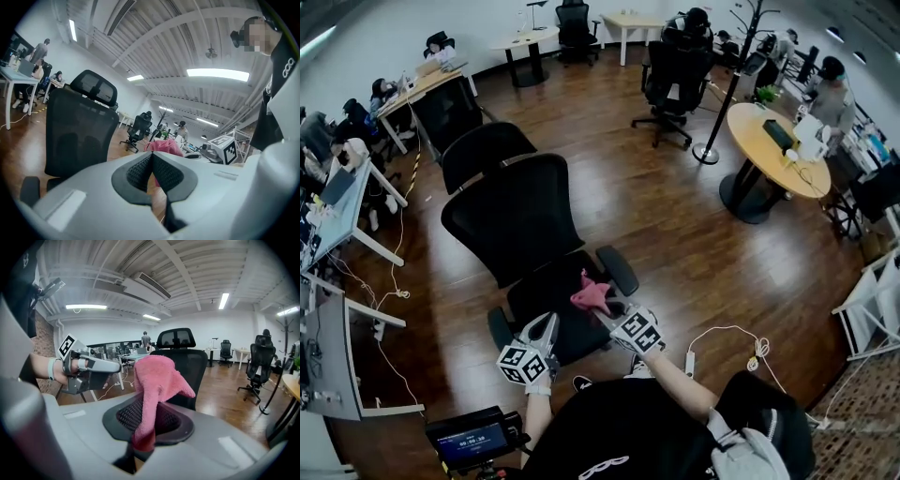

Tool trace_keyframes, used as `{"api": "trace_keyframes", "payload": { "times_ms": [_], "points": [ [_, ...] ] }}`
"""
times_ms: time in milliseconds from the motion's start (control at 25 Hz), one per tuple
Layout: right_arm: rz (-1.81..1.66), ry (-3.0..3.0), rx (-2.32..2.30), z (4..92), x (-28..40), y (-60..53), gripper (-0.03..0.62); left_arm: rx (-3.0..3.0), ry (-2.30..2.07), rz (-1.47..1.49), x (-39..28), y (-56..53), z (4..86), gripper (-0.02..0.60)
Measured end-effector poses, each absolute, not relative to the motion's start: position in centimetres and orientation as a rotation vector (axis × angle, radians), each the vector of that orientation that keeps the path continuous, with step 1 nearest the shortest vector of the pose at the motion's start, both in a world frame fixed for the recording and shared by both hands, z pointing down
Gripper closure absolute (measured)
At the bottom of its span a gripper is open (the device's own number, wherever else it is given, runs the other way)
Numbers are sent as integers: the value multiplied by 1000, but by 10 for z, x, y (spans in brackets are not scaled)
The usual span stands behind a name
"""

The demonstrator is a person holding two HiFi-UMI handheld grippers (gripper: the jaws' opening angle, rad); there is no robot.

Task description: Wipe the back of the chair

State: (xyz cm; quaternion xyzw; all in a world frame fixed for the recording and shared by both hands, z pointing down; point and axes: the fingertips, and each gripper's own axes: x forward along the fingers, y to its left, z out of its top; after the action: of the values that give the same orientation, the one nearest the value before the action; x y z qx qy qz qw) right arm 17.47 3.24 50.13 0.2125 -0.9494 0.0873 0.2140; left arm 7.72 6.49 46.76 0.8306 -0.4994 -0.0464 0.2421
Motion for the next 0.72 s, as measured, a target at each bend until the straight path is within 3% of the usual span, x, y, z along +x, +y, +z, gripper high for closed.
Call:
{"api": "trace_keyframes", "payload": {
  "times_ms": [280, 720],
  "points": [
    [266, -2585, 648, 518, 234, 36, 551, 2299, -1291, -58, 142, 59, 477, 589],
    [262, -2571, 690, 516, 267, 40, 553, 2292, -1274, -6, 165, 68, 482, 589]
  ]
}}
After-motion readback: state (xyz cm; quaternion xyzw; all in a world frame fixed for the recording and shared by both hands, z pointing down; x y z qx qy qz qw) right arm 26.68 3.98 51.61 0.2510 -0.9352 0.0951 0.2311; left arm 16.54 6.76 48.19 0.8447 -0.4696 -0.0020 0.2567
